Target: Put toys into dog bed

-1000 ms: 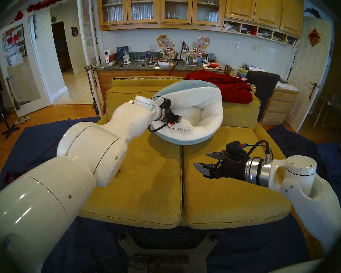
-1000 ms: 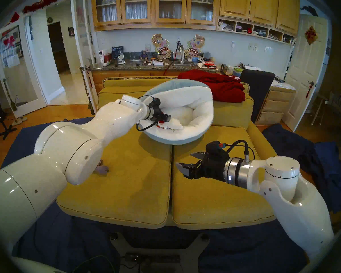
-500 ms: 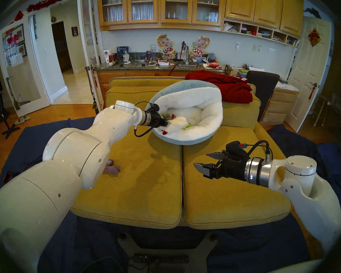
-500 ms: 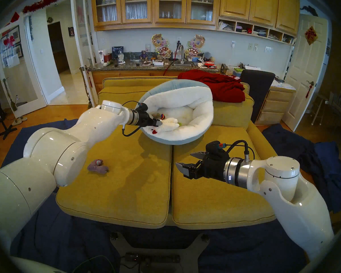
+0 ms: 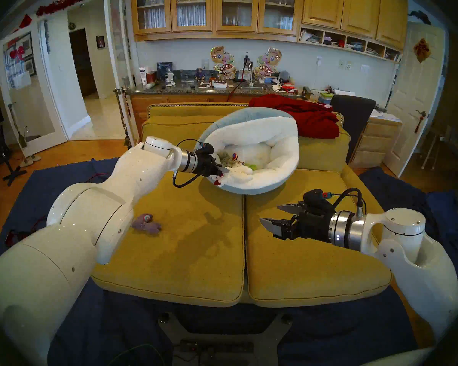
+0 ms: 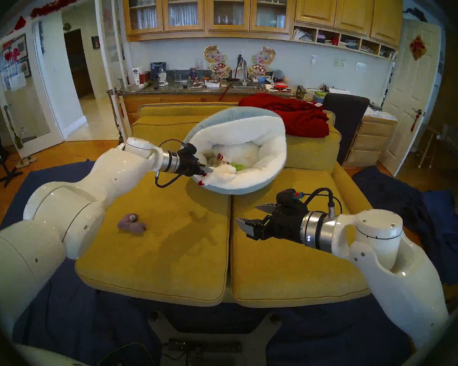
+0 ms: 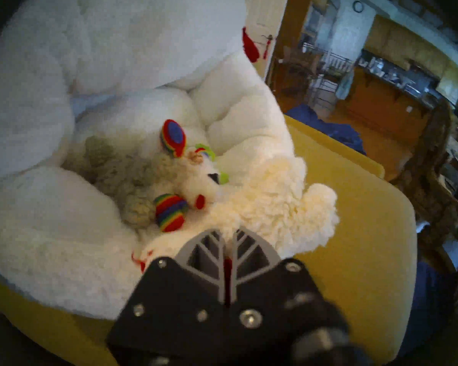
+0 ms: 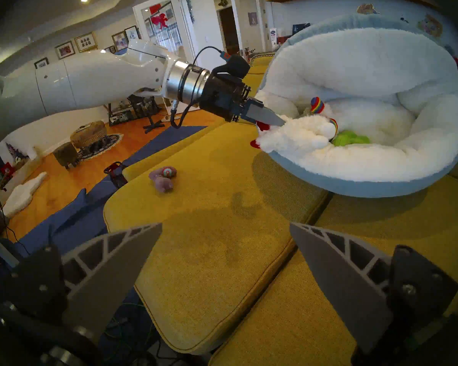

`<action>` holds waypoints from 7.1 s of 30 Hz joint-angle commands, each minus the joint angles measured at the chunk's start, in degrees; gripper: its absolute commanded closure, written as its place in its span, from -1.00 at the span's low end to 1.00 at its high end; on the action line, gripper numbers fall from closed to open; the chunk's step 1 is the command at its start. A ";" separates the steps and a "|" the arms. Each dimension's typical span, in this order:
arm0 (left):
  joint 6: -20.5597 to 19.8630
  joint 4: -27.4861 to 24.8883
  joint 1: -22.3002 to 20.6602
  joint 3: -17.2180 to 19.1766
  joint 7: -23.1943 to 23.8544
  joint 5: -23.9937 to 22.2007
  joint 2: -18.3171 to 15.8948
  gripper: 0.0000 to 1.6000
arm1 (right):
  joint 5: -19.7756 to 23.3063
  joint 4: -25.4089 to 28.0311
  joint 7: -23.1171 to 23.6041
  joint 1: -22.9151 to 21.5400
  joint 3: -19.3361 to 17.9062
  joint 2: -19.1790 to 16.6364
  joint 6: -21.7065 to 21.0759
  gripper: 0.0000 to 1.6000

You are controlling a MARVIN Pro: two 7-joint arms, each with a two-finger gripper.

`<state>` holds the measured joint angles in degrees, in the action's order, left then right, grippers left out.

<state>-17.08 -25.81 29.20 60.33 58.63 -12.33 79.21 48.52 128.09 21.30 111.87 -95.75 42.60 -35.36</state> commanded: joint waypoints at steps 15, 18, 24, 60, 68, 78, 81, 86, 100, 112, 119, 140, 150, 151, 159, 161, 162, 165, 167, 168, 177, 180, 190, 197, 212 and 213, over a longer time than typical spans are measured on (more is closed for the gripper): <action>1.52 -13.26 -2.35 2.48 -1.39 -0.22 4.60 1.00 | -0.10 1.36 -0.01 -0.84 -1.02 -0.12 0.54 -1.00; 1.07 -9.88 -4.00 2.41 -4.05 1.98 6.80 1.00 | -0.09 1.36 -0.01 -0.83 -1.03 -0.12 0.53 -1.00; -0.29 -4.11 -6.19 2.14 -11.28 5.31 10.69 1.00 | -0.06 1.23 0.01 -0.88 -0.91 -0.11 0.47 -1.00; -0.88 6.67 -9.46 4.19 -37.05 8.04 20.78 0.76 | 0.01 0.84 0.03 -0.83 -0.61 -0.08 0.37 -1.00; 0.43 8.12 -9.71 4.49 -38.86 7.82 20.45 -1.00 | 0.01 0.85 0.03 -0.85 -0.61 -0.08 0.37 -1.00; 1.43 7.79 -11.38 7.57 -32.44 4.37 17.91 -1.00 | -0.06 1.26 0.00 -0.90 -0.92 -0.13 0.52 -1.00; 1.37 6.26 -10.51 7.70 -29.22 3.86 16.11 -1.00 | -0.07 1.31 -0.01 -0.87 -0.97 -0.12 0.52 -1.00; -0.08 5.02 -9.01 7.11 -24.63 4.40 12.84 -1.00 | -0.03 1.16 0.01 -0.89 -0.85 -0.11 0.46 -1.00; -4.27 6.91 -3.96 6.94 -16.80 5.31 3.84 -1.00 | 0.02 0.72 0.02 -0.76 -0.52 -0.07 0.32 -1.00; -5.45 6.50 -2.56 7.44 -12.84 5.20 -3.04 -1.00 | 0.04 0.36 0.03 -0.64 -0.28 -0.05 0.25 -1.00; -5.34 5.97 -2.40 7.74 -10.84 5.08 -7.06 -1.00 | 0.04 0.12 0.03 -0.59 -0.10 -0.05 0.24 -1.00; -2.91 2.33 -1.69 7.79 -3.64 4.97 -15.58 -1.00 | 0.07 -0.26 0.04 -0.72 0.25 -0.06 0.29 -1.00; -1.57 -0.85 -0.80 7.52 1.54 5.04 -18.14 -1.00 | 0.07 -0.37 0.05 -0.77 0.34 -0.06 0.31 -1.00; -1.29 -1.57 -0.60 7.50 2.67 5.02 -18.66 -1.00 | 0.07 -0.37 0.05 -0.79 0.35 -0.06 0.32 -1.00; -0.21 -4.55 0.34 7.51 7.23 4.92 -20.71 -1.00 | 0.07 -0.37 0.05 -0.83 0.36 -0.07 0.33 -1.00; 0.04 -5.33 0.60 7.52 8.33 4.89 -21.20 -1.00 | 0.08 -0.37 0.05 -0.84 0.36 -0.07 0.34 -1.00; 0.22 -5.85 0.77 7.53 9.07 4.87 -21.53 -1.00 | 0.08 -0.37 0.06 -0.85 0.36 -0.07 0.34 -1.00; 0.61 -7.09 1.24 7.54 10.78 4.79 -22.21 -1.00 | 0.08 -0.37 0.06 -0.86 0.36 -0.07 0.35 -1.00; 0.93 -8.24 1.98 7.53 12.61 4.68 -22.77 -1.00 | 0.08 -0.39 0.05 -0.85 0.38 -0.07 0.34 -1.00; 1.07 -8.74 2.25 7.55 13.40 4.64 -23.08 -1.00 | 0.08 -0.39 0.05 -0.85 0.38 -0.07 0.34 -1.00; 1.74 -11.62 4.87 7.47 18.94 4.61 -25.71 -1.00 | 0.09 -0.53 0.05 -0.77 0.48 -0.06 0.31 -1.00; 2.15 -12.64 6.44 7.13 21.16 4.80 -26.77 -1.00 | 0.09 -0.59 0.05 -0.76 0.52 -0.06 0.30 -1.00; 3.30 -15.26 12.02 5.95 26.37 5.17 -29.89 -1.00 | 0.10 -0.60 0.06 -0.83 0.53 -0.07 0.33 -1.00; 4.43 -17.90 15.02 5.43 26.37 5.14 -31.61 -1.00 | 0.10 -0.55 0.06 -0.89 0.51 -0.07 0.35 -1.00; 8.76 -28.09 24.65 3.70 26.37 5.84 -37.07 -1.00 | 0.10 -0.06 0.08 -1.21 0.23 -0.12 0.49 -1.00; 9.05 -29.13 25.31 3.70 26.37 5.79 -37.48 -1.00 | 0.10 -0.03 0.08 -1.23 0.22 -0.13 0.49 -1.00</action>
<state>-9.66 -49.19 51.79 63.80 84.76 -6.17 45.37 48.60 126.68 21.29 111.82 -94.64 42.60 -35.37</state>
